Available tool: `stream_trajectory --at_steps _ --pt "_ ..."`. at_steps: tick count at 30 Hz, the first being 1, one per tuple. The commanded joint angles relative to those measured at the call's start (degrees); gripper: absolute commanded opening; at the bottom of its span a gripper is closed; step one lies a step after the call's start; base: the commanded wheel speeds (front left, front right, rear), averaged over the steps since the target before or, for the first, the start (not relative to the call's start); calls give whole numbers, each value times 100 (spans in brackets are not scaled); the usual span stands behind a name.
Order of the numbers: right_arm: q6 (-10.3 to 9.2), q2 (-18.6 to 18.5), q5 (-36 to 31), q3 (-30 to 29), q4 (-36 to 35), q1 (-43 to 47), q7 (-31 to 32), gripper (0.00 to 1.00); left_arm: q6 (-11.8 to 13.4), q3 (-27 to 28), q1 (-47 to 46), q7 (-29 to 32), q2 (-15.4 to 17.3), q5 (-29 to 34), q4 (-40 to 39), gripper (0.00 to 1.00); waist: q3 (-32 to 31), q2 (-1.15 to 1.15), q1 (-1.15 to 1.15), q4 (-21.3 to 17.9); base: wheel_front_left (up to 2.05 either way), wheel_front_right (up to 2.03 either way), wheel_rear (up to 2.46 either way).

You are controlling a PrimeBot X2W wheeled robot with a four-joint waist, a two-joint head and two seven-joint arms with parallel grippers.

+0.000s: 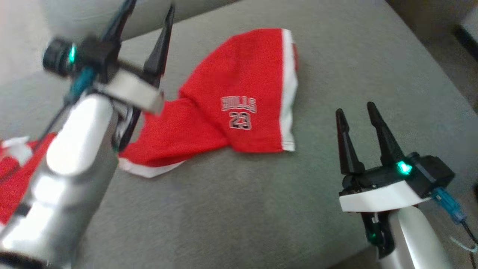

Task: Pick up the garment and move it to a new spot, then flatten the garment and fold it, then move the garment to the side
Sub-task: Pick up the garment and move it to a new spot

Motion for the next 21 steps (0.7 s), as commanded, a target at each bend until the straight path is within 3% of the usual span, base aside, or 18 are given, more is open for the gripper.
stream_trajectory --at_steps 1,10,17,21 --pt "-4 -26 -107 19 -138 -37 -60 100 105 252 126 -108 298 -59 -293 100 -361 0 0 640 0 0 0" --pt "-4 -26 -487 -287 11 318 -60 100 830 444 2190 -347 602 -153 -1386 100 -829 0 0 1695 0 0 0" --pt "-4 -26 -585 -350 69 495 -60 100 1409 665 3606 -390 461 -131 -2097 100 -984 0 0 1971 0 0 0" --pt "-4 -26 -609 -335 87 520 -60 100 1521 849 4047 -392 288 -22 -2408 100 -995 0 0 2021 0 0 0"
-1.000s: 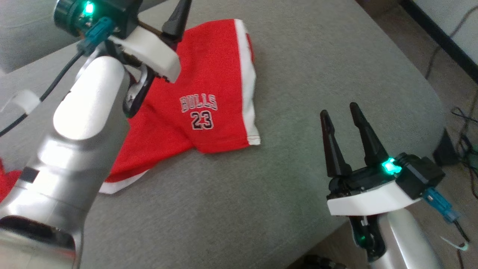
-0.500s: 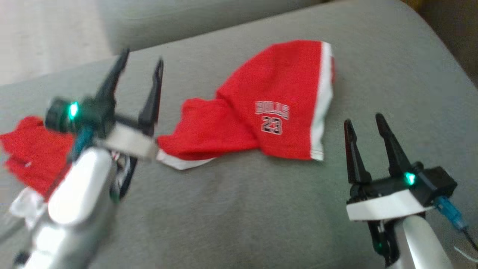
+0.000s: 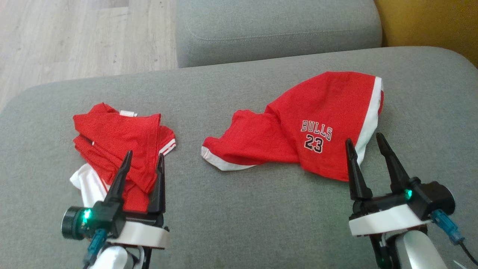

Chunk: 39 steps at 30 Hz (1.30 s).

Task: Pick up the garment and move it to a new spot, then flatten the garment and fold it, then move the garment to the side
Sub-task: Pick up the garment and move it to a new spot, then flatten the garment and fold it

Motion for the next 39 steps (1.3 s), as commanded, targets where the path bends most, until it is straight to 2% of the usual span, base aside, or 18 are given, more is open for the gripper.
stream_trajectory --at_steps 1,13,18,25,31,34,35,36,37,39 --pt "-4 -29 -57 120 -152 -90 -54 100 44 341 -184 -53 11 122 -275 100 -17 0 1 31 0 0 0" --pt "-4 -29 -318 117 -1 -128 -54 100 -242 609 -96 -54 -286 446 -399 100 164 0 1 264 0 0 0" --pt "-4 -29 -718 71 781 -366 -20 100 -374 667 -146 -54 -403 536 -334 100 414 0 1 421 0 0 0" --pt "-4 -29 -1292 -18 1828 -937 392 100 -557 707 -311 -54 -579 678 -201 100 708 0 1 670 0 0 0" --pt "-4 -29 -1743 -192 2417 -1221 683 100 -661 778 -368 -54 -703 778 -97 100 776 0 1 766 0 0 0" --pt "-4 -29 -1759 -269 2594 -1275 765 100 -695 840 -349 -54 -729 815 -46 100 742 0 1 736 0 0 0" --pt "-4 -29 -1735 -256 2637 -1285 771 85 -703 863 -337 -54 -736 825 -33 100 726 0 1 712 0 0 0" --pt "-4 -29 -1701 -243 2670 -1295 757 24 -713 882 -328 -54 -743 836 -20 100 710 0 1 687 0 0 0" --pt "-4 -29 -1672 -241 2686 -1303 711 0 -724 901 -320 -54 -751 847 -8 100 686 0 1 652 0 0 0" --pt "-4 -29 -1645 -237 2713 -1309 625 0 -743 933 -302 -54 -779 868 11 100 630 0 1 581 0 0 0"
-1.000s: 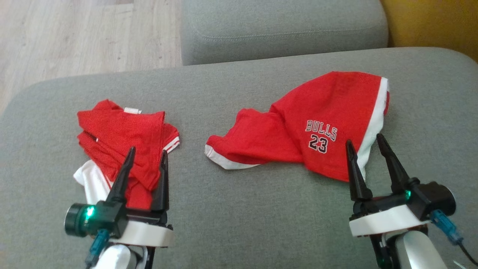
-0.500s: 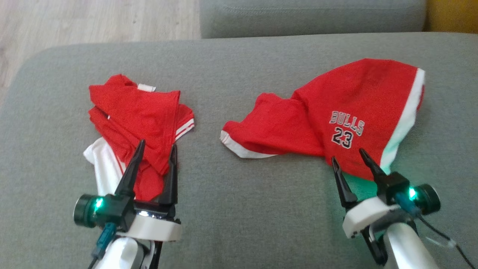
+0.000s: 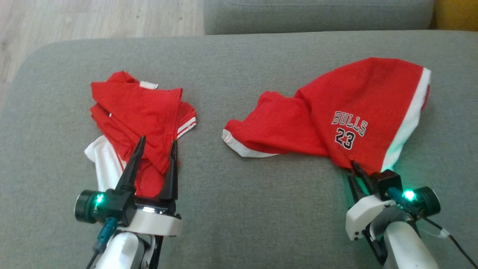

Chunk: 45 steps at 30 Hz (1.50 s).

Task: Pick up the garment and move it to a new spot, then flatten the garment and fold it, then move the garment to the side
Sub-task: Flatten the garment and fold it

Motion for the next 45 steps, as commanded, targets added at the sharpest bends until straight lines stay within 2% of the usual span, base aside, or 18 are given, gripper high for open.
stream_trajectory --at_steps 1,7,15,21,25,32,37,41,45 --pt "-4 -27 58 126 -135 -204 -157 0 -20 261 -163 -37 5 59 -153 100 -92 0 -1 -100 0 0 0" --pt "-4 -27 181 165 -410 -169 -519 0 -71 338 -26 -37 -95 117 -112 100 -386 0 -1 -300 0 0 0" --pt "-4 -27 444 358 -1356 -260 -669 0 -100 476 232 -37 -185 161 -127 100 -761 0 -1 -426 0 0 0" --pt "-4 -27 405 410 -2136 -747 -387 0 -149 554 346 -37 -245 213 -173 100 -856 0 -1 -334 0 0 0" --pt "-4 -27 366 514 -2329 -1193 -113 0 -173 602 348 -37 -296 247 -193 100 -864 0 -1 -161 0 0 0" --pt "-4 -27 586 1163 -1985 -2284 220 0 -226 711 362 -37 -382 271 -162 100 -879 0 -1 189 0 0 0" --pt "-4 -27 1171 1517 -1444 -3373 125 0 -276 757 416 -37 -447 290 -113 100 -923 0 -1 359 0 0 0" --pt "-4 -27 1525 1206 -1095 -4131 -139 0 -297 811 471 -37 -474 323 -117 100 -956 0 -1 381 0 0 0" --pt "-4 -27 1781 414 -832 -4366 -248 0 -280 924 520 -37 -473 352 -166 100 -950 0 -1 268 0 0 0"
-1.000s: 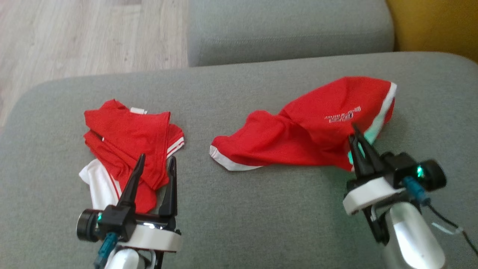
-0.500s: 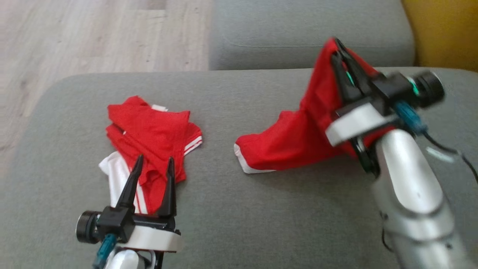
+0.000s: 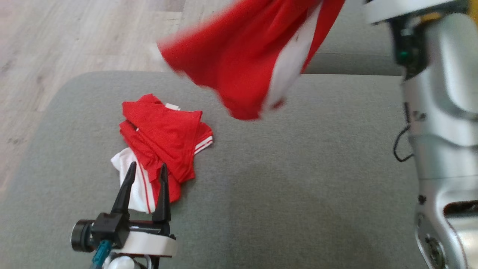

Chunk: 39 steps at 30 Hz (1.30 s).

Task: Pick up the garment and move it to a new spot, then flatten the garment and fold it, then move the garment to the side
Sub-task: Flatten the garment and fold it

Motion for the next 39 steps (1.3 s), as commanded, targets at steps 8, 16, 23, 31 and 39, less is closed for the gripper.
stream_trajectory --at_steps 8,16,23,31,39 --pt "-4 -155 -593 -1561 1080 1385 755 0 -87 255 -271 -37 -39 155 -289 100 305 0 0 -346 0 0 0" --pt "-4 -216 -1758 -3047 1656 1936 730 100 -172 217 -443 -37 -78 230 -240 100 510 0 0 -420 0 0 0" --pt "-4 25 -1884 -2844 1406 1797 -131 100 -204 256 -460 -37 -114 256 -217 100 415 0 0 -557 0 0 0" --pt "-4 47 -478 -990 74 3068 -521 100 -186 302 -329 -37 -182 241 -310 100 203 0 0 -840 0 0 0" --pt "-4 48 57 -324 -1320 4660 -534 100 -205 332 -228 -37 -216 268 -314 100 178 0 0 -1015 0 0 0"
